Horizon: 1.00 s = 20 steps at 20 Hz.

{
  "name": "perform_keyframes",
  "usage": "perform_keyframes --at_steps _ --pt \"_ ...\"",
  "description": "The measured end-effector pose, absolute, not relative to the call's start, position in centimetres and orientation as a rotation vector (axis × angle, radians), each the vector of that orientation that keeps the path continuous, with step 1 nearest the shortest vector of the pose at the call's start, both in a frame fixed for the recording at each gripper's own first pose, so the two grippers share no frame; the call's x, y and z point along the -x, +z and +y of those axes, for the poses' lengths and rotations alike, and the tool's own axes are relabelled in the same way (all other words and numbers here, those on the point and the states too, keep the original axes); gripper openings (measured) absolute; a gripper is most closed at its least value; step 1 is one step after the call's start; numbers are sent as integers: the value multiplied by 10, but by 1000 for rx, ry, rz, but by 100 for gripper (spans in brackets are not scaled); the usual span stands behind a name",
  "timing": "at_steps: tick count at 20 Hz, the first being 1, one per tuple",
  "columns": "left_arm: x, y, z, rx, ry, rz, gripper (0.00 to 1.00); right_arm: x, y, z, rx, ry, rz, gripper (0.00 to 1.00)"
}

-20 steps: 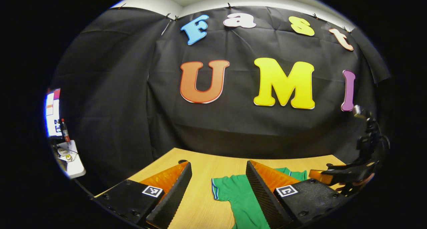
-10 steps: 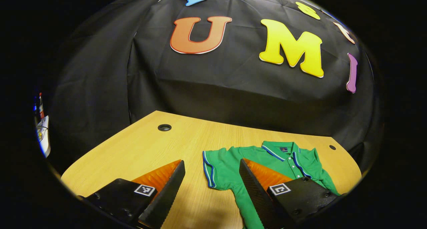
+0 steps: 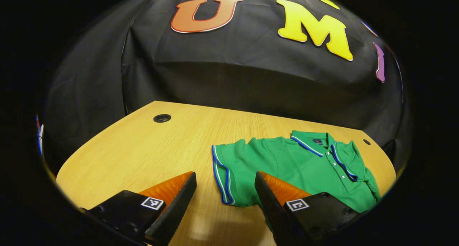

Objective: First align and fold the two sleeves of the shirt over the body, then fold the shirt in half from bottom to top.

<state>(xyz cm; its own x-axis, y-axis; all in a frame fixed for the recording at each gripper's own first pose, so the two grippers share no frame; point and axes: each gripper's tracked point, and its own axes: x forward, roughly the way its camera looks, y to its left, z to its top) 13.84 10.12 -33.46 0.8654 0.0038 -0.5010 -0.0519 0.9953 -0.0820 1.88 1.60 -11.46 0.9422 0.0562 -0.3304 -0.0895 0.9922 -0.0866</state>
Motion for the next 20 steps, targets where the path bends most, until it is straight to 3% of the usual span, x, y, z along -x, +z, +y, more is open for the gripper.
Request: perform_keyframes --at_steps 5,9,10,11,12,13,16,20 --pt "-143 -345 92 76 -5 566 100 -21 -116 16 98 66 338 96" --pt "-141 -352 89 83 -24 608 61 -24 -115 17 88 61 336 96" --pt "-141 -353 90 91 -18 615 45 -26 -115 17 83 59 336 96" --pt "-141 -353 91 101 -14 620 41 -26 -116 16 81 57 337 96" --pt "-141 -354 91 109 -13 623 28 -24 -117 15 81 54 337 96" --pt "-142 -353 90 116 -19 622 25 -24 -117 15 82 52 338 96" --pt "-142 -352 88 129 -24 614 4 -23 -118 13 80 47 337 96" --pt "-147 -327 92 137 -22 552 6 -24 -111 13 88 47 314 96"
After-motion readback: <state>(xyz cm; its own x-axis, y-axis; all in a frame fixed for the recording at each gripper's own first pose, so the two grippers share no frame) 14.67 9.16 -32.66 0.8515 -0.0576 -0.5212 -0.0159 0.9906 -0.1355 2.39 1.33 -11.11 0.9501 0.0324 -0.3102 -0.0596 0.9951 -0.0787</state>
